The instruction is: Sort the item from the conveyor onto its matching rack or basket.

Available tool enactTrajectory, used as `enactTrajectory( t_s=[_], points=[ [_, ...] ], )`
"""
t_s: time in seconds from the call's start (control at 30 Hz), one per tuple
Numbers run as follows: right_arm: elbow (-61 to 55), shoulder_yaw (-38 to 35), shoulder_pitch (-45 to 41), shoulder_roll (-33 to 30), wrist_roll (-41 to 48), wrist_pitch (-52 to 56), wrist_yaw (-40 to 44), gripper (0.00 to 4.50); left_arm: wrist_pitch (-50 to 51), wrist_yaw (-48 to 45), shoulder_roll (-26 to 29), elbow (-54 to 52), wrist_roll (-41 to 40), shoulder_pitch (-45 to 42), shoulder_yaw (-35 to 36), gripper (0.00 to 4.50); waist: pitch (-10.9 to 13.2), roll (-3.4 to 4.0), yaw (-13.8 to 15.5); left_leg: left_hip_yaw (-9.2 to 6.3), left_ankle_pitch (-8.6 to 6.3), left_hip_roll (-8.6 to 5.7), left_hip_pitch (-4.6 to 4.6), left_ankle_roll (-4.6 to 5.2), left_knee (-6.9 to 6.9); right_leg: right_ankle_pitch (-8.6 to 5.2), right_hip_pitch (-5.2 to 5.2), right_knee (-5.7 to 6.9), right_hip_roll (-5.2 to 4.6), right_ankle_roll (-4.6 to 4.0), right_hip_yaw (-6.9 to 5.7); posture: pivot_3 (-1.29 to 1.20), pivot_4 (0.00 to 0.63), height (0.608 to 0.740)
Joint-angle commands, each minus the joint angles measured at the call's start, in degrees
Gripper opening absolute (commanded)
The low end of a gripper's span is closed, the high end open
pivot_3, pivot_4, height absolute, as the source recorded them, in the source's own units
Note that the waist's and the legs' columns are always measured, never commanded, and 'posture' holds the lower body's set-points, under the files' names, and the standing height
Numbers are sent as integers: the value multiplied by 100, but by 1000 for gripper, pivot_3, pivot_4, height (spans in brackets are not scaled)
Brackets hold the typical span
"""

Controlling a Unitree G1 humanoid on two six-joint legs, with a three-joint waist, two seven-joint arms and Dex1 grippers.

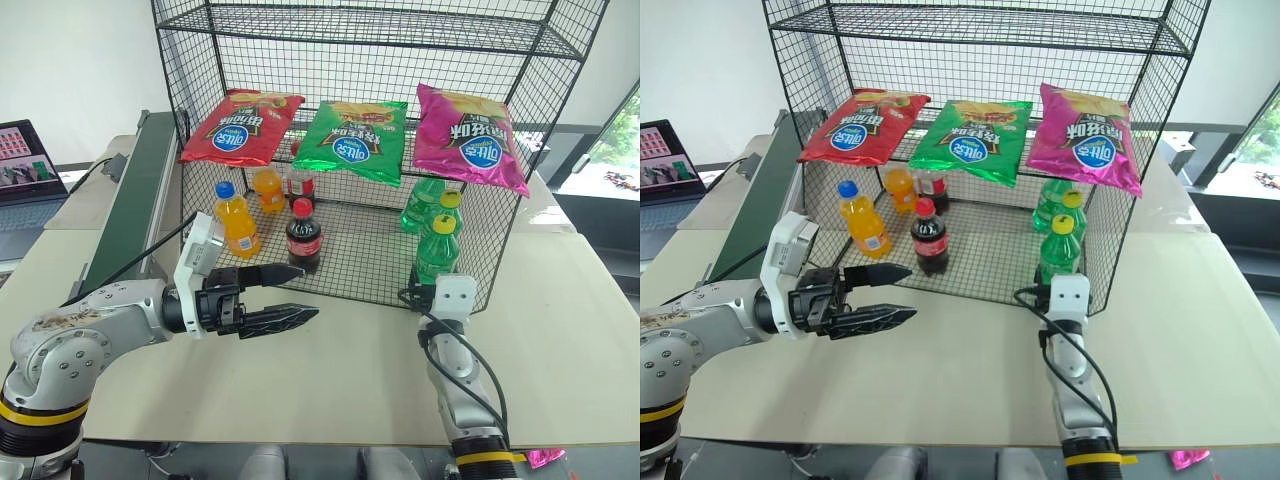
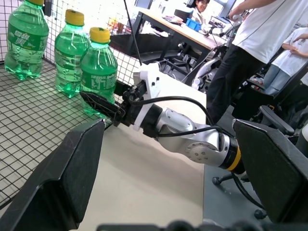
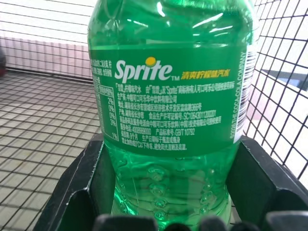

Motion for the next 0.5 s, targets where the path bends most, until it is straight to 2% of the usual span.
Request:
enactTrajectory(
  t_s=[0.03,0.07,0.1,0.27,0.5],
  points=[
    [12,-123,-216,110,81,-293,-36,4106,-129,-40,22,-155,32,59,125,4500,0,1,-17,0,0,1,1,0,0,4,0,0,0,-6,0,0,150,738],
    [28,-130,-229,125,94,-302,-10,4456,-133,-29,22,-174,27,74,140,4500,0,1,-16,0,0,0,1,0,0,15,1,1,0,-25,0,0,150,738],
    [41,-132,-238,134,99,-309,7,4484,-137,-27,23,-179,27,82,147,4500,-1,1,-14,-1,0,0,0,0,0,16,1,1,0,-27,-2,0,150,738],
    [-18,-152,-192,118,135,-312,99,4484,-151,-11,19,-196,35,119,170,4500,-1,1,-35,-2,0,0,1,1,2,16,4,2,0,-28,-2,0,150,738],
    [-784,-98,228,72,217,63,397,4484,-166,48,4,-254,23,221,204,4500,-4,4,-63,-2,-1,0,2,2,1,16,5,2,0,-27,-2,0,150,738]
  ],
)
